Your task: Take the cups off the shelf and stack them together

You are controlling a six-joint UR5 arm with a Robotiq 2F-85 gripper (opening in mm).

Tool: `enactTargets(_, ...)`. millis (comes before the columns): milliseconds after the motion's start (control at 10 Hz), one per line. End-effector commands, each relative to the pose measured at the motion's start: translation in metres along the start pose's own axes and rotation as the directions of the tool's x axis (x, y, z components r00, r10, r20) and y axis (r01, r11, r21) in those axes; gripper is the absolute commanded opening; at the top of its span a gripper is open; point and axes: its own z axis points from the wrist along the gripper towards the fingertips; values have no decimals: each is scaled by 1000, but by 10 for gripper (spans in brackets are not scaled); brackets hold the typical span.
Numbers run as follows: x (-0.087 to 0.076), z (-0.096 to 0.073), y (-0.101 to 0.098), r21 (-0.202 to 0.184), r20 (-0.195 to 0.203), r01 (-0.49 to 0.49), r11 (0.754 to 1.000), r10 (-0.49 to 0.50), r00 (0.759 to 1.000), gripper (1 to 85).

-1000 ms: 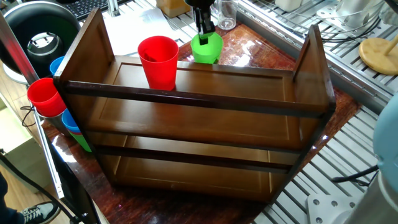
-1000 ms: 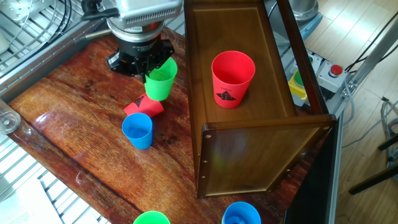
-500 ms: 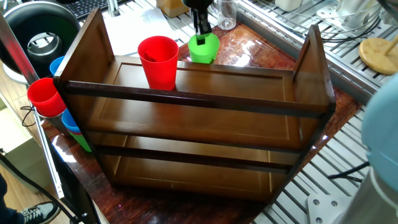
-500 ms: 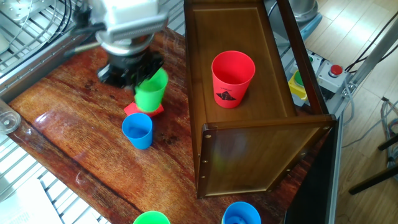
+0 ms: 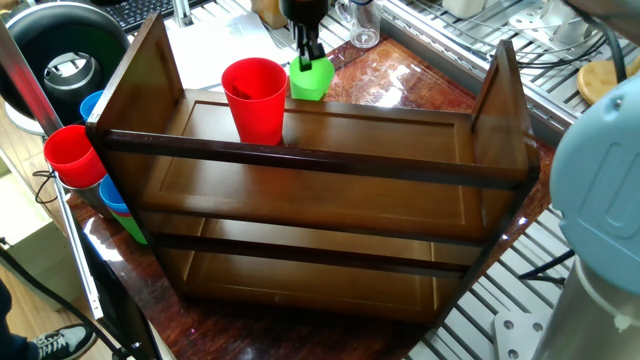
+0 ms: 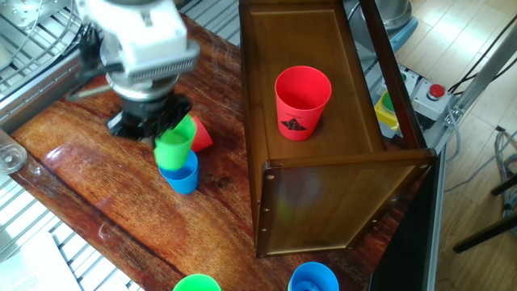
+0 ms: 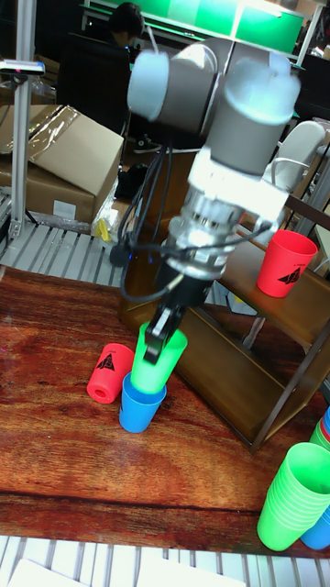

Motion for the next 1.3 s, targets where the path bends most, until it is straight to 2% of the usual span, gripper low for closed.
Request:
enactTargets(0,-2,21,-4,11,23,11,1000,-12,1000,13)
enactTargets(300,6,17,4,-12,19,16,1000,-15,1000,13)
enactTargets(600,3,14,13,-24,18,2,1000,-1,1000,13)
enactTargets(900,-3,18,18,-24,23,-14,1000,15,1000,13)
enactTargets(1200,-1,24,22,-27,29,-30,999,31,999,13)
